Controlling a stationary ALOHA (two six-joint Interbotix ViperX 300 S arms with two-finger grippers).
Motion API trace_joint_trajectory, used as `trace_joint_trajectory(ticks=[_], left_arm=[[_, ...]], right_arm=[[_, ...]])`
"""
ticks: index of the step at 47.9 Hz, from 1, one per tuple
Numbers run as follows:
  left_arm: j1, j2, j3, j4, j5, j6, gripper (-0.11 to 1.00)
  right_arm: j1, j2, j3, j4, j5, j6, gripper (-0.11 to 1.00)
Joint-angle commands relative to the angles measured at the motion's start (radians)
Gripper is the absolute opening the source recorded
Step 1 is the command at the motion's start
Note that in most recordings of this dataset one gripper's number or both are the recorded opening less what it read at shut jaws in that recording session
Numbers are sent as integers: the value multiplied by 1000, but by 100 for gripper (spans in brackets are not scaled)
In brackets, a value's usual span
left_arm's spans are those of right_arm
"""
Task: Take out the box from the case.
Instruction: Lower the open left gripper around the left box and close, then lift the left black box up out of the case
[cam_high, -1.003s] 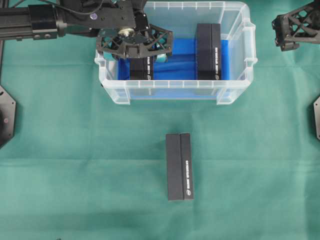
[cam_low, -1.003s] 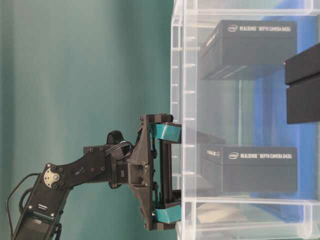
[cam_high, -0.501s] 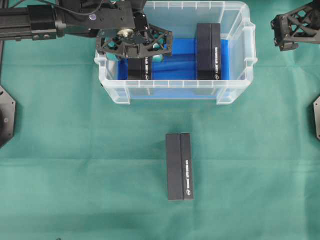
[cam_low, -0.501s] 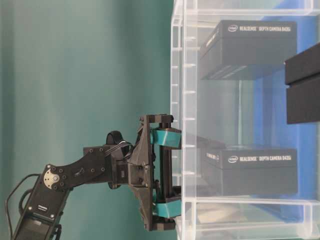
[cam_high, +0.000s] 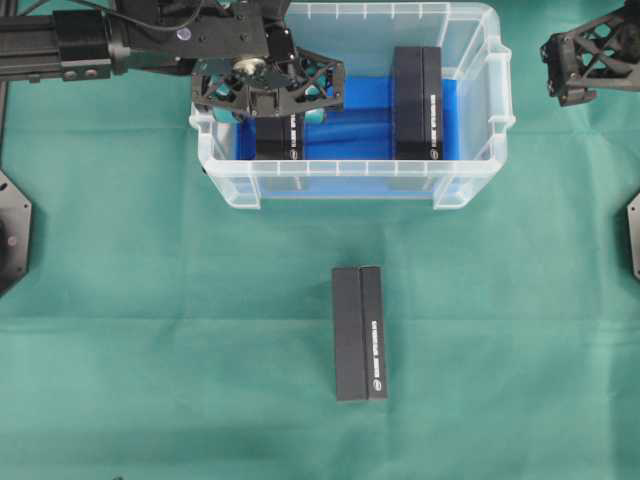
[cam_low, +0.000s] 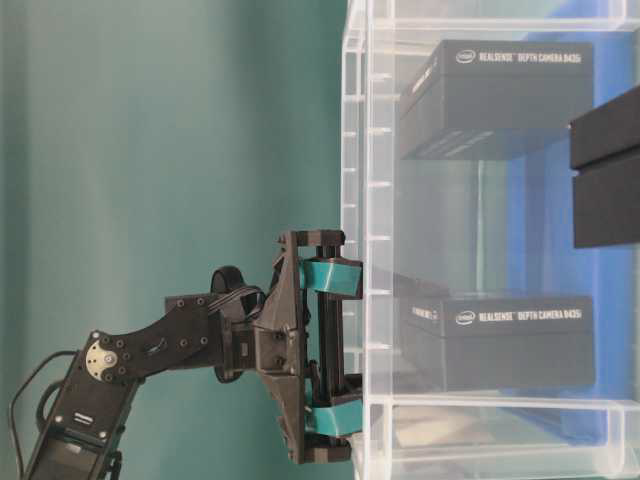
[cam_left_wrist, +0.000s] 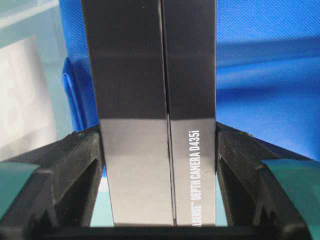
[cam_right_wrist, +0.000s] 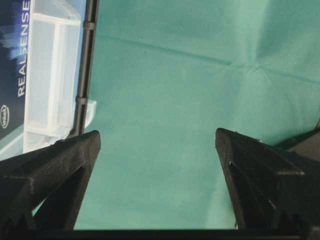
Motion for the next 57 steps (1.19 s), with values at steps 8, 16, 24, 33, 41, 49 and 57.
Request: trace_joint_trajectory(ticks=[8,16,24,33,41,49,57], left_arm=[[-20,-37,-18,-9,31,-5,60],[-21,-69,-29,-9,66,-5,60],[-32,-83,-60,-9,87,-3,60],[-40,-84,-143,-8,176,8,60],[-40,-92,-229,-8,270,28,60],[-40,-109,-311,-8,356,32,60],[-40,-127,-402,-6,448,32,60]], right_arm=[[6,-9,-15,2,-5,0,92],[9,-9,-18,2,-5,0,92],[14,-9,-23,2,-5,2,92],[18,-9,-25,2,-5,2,92],[25,-9,-26,2,-9,2,92],[29,-11,-29,2,-9,2,92],[35,-15,-29,2,-9,3,92]])
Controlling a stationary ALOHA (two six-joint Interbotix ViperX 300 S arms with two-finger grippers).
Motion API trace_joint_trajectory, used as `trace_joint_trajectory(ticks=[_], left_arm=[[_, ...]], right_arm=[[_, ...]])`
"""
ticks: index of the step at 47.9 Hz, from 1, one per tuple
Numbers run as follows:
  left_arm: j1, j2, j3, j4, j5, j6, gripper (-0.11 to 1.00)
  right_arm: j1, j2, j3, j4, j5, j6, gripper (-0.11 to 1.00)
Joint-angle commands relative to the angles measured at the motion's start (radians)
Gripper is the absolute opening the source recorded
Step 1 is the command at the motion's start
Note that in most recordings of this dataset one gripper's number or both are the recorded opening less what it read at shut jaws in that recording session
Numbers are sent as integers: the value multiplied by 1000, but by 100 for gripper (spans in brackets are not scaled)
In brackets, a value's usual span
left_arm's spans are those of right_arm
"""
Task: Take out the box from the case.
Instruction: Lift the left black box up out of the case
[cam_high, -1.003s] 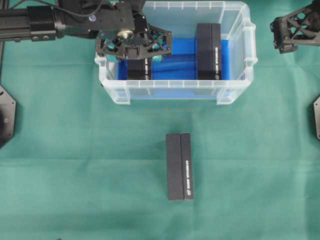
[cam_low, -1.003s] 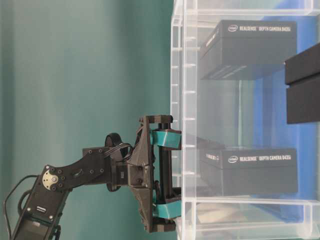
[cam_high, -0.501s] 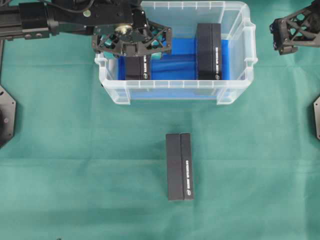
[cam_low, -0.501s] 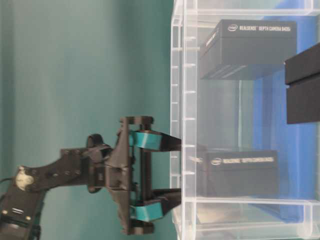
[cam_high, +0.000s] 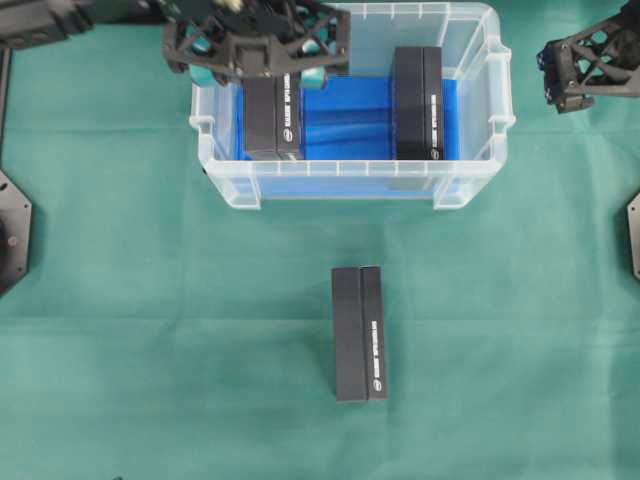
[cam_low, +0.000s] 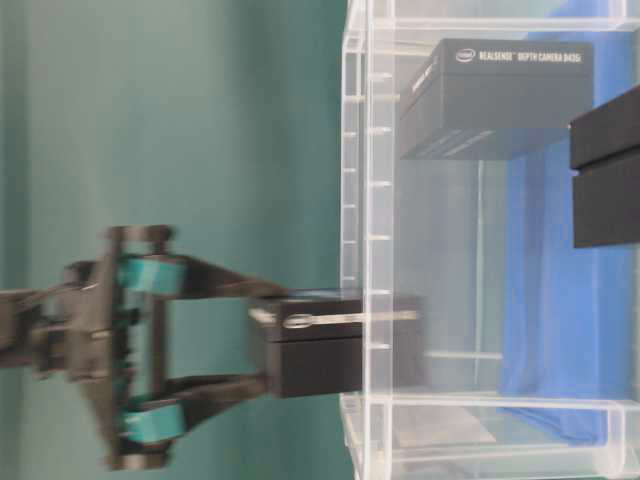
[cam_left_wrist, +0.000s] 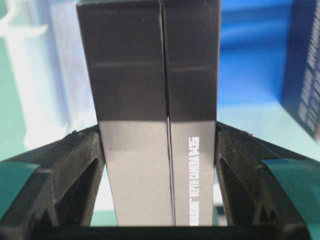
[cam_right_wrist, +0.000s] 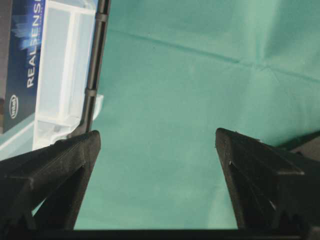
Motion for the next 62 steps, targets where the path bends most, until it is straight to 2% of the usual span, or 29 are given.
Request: trace_joint_trajectory(ticks=[1,21,62], left_arm=[[-8,-55,-78,2,46,2,60],[-8,-46,-250,2,224,18,60],[-9,-44,-252,8,227,21,60]], right_arm=[[5,-12,-25,0,-5,2,92],[15,-14,-25,0,-2,3,92],[21,-15,-23,0,18,6,92]])
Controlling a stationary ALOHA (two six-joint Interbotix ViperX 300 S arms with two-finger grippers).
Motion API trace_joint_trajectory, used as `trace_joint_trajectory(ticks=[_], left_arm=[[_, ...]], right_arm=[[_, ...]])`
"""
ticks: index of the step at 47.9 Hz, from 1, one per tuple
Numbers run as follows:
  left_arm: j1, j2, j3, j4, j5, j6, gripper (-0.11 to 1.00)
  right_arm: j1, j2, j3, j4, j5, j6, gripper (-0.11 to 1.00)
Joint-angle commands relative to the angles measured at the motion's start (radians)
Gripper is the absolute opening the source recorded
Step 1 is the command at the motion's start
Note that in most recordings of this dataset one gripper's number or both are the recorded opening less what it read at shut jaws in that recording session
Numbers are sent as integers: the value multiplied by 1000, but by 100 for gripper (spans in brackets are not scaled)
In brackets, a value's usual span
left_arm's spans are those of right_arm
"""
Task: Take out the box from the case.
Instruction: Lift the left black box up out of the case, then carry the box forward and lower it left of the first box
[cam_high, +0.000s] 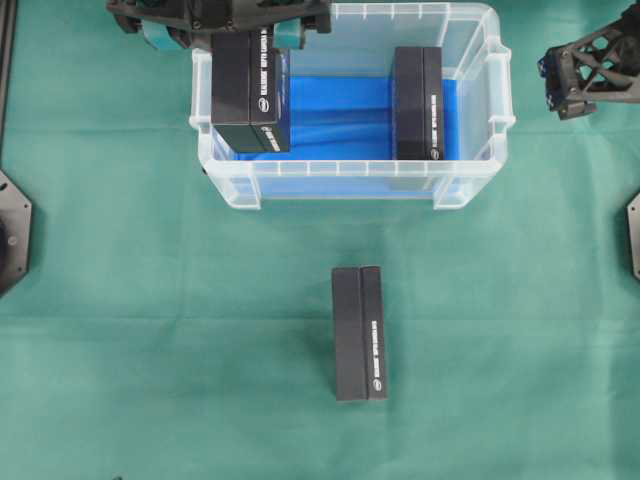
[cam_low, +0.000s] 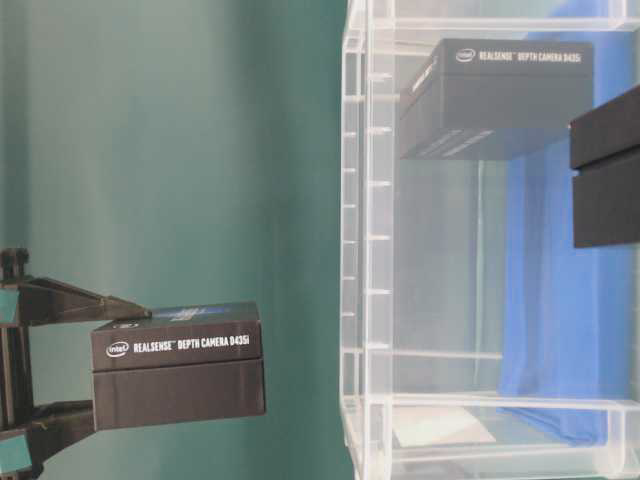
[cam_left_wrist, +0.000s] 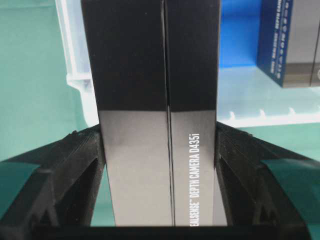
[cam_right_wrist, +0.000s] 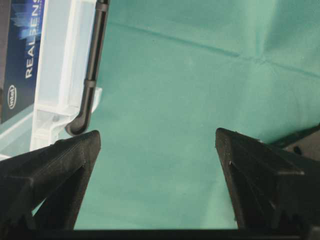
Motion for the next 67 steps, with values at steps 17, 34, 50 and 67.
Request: trace_joint_trajectory(ticks=[17,34,50,67], left_arm=[[-2,-29,-21,6,-2,2,60],[-2,-31,-18,6,-2,2,60],[-18,-35,-8,6,-2,-3,60],[-155,-52,37,6,-2,-100,60]], right_arm=[[2,-9,-21,2,2,2,92],[2,-9,-21,2,2,0,92],[3,-9,-21,2,2,2,92],[2,-9,-21,0,2,-6,92]])
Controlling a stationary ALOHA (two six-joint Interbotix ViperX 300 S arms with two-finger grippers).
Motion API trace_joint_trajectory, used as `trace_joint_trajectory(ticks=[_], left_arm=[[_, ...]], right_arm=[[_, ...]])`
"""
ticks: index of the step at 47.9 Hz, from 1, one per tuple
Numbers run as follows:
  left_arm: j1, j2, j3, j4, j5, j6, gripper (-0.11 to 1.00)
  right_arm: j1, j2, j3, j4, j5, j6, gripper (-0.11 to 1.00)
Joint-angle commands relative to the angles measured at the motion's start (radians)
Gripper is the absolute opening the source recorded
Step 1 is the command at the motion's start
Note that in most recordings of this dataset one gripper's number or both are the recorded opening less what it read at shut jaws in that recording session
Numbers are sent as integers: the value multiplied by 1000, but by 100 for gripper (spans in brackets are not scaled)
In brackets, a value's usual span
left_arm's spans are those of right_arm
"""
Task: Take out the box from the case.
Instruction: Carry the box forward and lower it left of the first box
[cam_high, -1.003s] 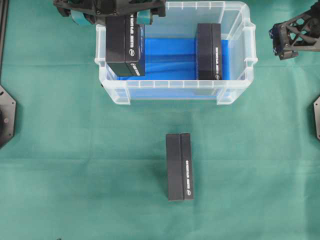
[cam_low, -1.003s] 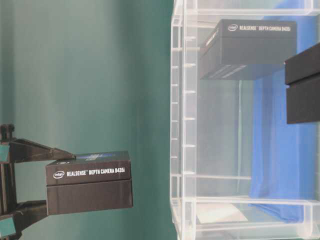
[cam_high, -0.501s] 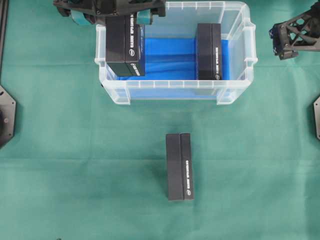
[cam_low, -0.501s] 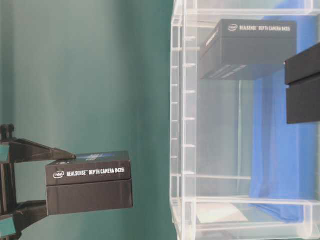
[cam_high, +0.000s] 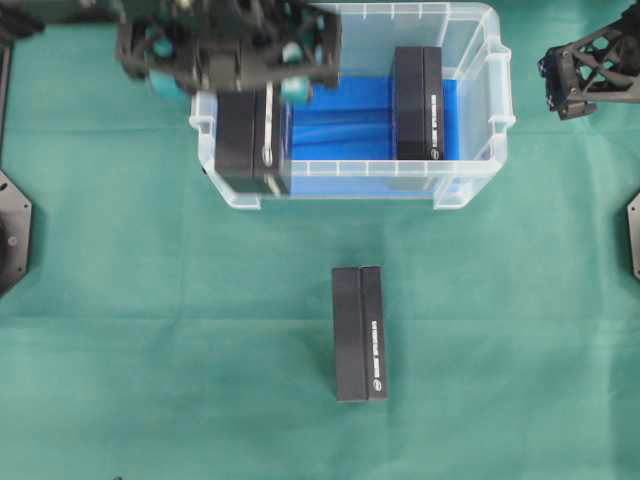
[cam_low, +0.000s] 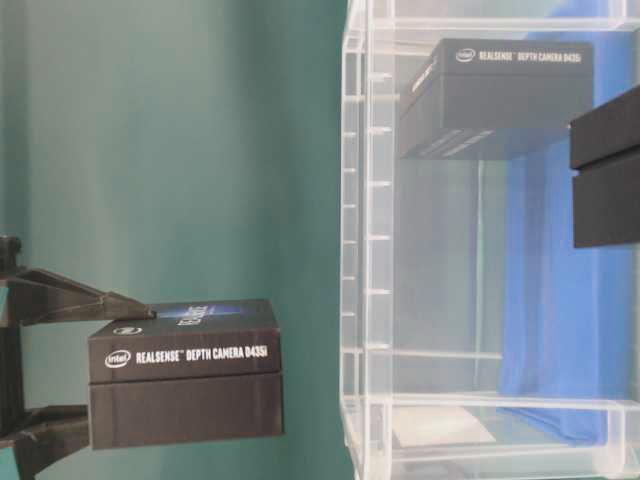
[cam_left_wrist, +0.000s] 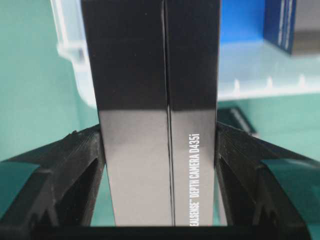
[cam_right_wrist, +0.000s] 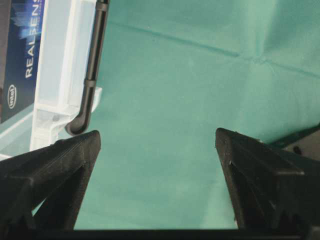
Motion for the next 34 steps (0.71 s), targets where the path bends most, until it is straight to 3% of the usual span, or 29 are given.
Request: trace_joint_trajectory(ticks=[1,34], left_arm=[[-46,-54,-2,5,-2,-35,60],[-419,-55,48,5,-2,-474,60]], right_arm=[[2,-9,-21,-2,0,-3,92],[3,-9,-21,-3,0,-3,92]])
